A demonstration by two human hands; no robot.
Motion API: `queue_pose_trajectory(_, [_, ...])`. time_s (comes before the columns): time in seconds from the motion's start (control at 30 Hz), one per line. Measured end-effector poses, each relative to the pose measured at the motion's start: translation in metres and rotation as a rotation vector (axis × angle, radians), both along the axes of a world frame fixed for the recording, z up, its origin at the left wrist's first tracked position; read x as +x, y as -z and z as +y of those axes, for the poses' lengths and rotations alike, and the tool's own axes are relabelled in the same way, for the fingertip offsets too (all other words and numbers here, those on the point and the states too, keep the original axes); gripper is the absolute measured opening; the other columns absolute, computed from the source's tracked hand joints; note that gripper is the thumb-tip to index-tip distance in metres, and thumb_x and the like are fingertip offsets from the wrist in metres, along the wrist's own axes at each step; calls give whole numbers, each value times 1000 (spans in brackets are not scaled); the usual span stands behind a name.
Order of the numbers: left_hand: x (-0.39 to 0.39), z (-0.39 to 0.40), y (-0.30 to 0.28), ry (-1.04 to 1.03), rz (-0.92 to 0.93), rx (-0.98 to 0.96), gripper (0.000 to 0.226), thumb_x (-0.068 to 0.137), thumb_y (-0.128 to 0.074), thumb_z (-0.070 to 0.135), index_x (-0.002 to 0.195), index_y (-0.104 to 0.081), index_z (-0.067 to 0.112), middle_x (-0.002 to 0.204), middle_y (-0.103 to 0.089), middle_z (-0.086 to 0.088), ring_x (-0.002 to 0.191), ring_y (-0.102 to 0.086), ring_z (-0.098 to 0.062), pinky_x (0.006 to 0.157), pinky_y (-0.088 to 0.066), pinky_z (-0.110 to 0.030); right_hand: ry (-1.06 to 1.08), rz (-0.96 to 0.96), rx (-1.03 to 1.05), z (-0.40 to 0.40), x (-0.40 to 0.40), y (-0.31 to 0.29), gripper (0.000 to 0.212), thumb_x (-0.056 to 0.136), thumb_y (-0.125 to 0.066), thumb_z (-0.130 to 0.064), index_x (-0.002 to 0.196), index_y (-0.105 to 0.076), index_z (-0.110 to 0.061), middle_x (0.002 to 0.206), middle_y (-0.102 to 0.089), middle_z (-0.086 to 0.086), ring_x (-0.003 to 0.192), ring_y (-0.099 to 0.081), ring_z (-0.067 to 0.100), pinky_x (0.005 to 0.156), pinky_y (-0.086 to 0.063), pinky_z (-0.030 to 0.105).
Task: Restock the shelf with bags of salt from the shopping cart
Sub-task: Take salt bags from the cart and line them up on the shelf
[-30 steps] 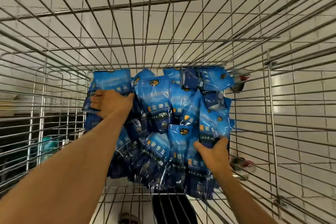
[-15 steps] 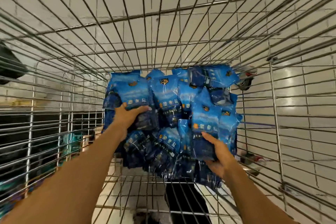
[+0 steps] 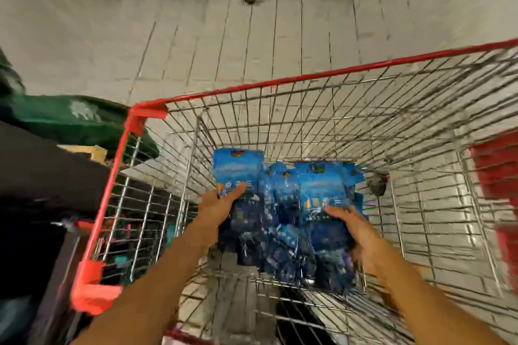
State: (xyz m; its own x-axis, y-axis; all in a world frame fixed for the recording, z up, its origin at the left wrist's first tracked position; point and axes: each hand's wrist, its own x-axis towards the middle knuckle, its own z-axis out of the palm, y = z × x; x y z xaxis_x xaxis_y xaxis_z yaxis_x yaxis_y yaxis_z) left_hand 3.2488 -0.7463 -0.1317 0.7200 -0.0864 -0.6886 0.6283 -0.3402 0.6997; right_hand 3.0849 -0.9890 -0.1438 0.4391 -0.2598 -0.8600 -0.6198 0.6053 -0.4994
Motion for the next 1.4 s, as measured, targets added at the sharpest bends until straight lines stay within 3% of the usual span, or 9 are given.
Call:
queue_pose_trajectory(0.07, [-4, 12, -44, -21, -65, -17, 45, 69, -82, 47, 105, -71, 21, 92, -76, 3, 90, -70, -21, 74, -58, -37, 1, -87, -35, 10, 5, -34, 91, 60, -86, -32, 142, -48, -21, 136, -59, 10, 111, -64, 33, 69, -57, 40])
queue_pose_trajectory(0.13, [-13, 28, -85, -46, -109, -65, 38, 68, -83, 46, 97, -71, 25, 85, -76, 11, 85, -70, -11, 77, -56, -33, -23, -158, -62, 25, 8, -76, 100, 63, -87, -31, 150, -36, -26, 144, -53, 8, 115, -62, 35, 78, -58, 45])
queue_pose_trajectory(0.27, [-40, 64, -161, -127, -219, -211, 35, 71, -82, 43, 100, -74, 24, 99, -77, 1, 98, -71, -26, 90, -55, -47, -54, -297, -153, 65, 7, -152, 108, 55, -86, -48, 150, -36, -32, 150, -42, -7, 125, -56, 29, 96, -52, 53])
queue_pose_trajectory(0.33, [-53, 83, -198, -167, -312, -256, 26, 76, -81, 31, 99, -74, 21, 102, -76, 2, 97, -72, -21, 81, -58, -35, -49, -391, -190, 86, 5, -183, 106, 50, -86, -55, 145, -46, -27, 147, -45, -8, 134, -48, 29, 107, -42, 57])
queue_pose_trajectory(0.4, [-67, 106, -236, -211, -391, -291, 19, 78, -79, 22, 96, -74, 18, 101, -76, 1, 91, -73, -12, 76, -58, -27, -63, -491, -214, 109, 3, -213, 94, 45, -85, -59, 130, -61, -26, 132, -59, -9, 125, -57, 25, 106, -44, 55])
queue_pose_trajectory(0.5, [-93, 146, -290, -213, -451, -343, 28, 76, -79, 27, 102, -76, 18, 106, -75, -6, 100, -71, -27, 93, -54, -49, -186, -655, -231, 146, 5, -257, 66, 56, -81, -58, 114, -71, -26, 112, -74, -5, 106, -69, 18, 99, -51, 52])
queue_pose_trajectory(0.7, [-142, 223, -379, -344, -646, -337, 43, 63, -82, 40, 101, -76, 20, 103, -76, -11, 89, -74, -31, 77, -59, -51, -336, -959, -168, 223, 16, -342, 37, 61, -80, -37, 93, -79, -20, 92, -78, 4, 79, -76, 17, 57, -57, 22])
queue_pose_trajectory(0.97, [-213, 322, -474, -589, -955, -226, 44, 59, -82, 44, 98, -77, 24, 103, -76, -3, 90, -74, -21, 65, -58, -31, -612, -1256, 6, 338, 31, -442, 41, 65, -82, -36, 100, -75, -14, 100, -76, 15, 89, -74, 32, 66, -60, 34])
queue_pose_trajectory(1.4, [-357, 459, -601, -964, -1267, -11, 44, 63, -80, 32, 102, -75, 12, 102, -76, -3, 88, -73, -16, 67, -58, -28, -1081, -1507, 393, 542, 4, -578, 45, 65, -81, -30, 105, -74, -11, 106, -75, 13, 93, -74, 26, 72, -60, 35])
